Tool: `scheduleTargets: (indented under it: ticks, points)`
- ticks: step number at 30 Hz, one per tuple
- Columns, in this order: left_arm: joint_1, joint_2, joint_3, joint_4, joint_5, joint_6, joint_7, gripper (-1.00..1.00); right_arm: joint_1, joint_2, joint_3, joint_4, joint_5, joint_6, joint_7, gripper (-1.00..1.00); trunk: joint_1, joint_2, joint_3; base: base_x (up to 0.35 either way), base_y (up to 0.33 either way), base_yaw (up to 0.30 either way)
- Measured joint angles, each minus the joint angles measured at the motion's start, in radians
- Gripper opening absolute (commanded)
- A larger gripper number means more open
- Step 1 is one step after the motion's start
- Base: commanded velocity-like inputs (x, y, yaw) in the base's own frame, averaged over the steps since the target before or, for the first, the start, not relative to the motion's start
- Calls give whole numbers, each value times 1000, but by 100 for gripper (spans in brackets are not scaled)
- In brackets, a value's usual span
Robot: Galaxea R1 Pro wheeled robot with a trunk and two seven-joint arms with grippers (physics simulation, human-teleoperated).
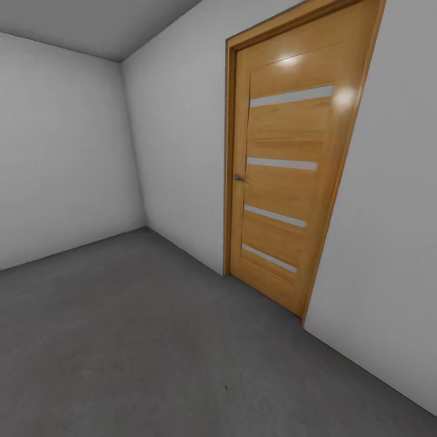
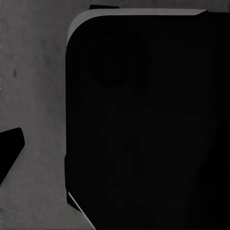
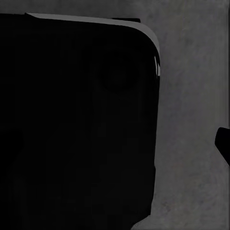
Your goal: Move the two storage containers from the living room to the garage. In the garage, place one container on the floor and stack the other container on top of it (either order is fine).
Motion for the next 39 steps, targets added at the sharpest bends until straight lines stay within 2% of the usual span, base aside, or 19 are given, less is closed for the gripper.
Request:
scheduleTargets:
  ticks: [10,25,39]
  points:
    - [0,0,0,0,0,0,0,100,0,6,-1,0,-3,-1,0,100,0,0,0,326,42,-118]
    - [0,0,-1,0,0,0,0,100,0,4,-1,0,-2,-1,0,100,0,0,0,314,187,-222]
    - [0,0,0,0,0,0,0,100,0,1,0,0,-1,2,0,100,0,0,0,270,258,-20]
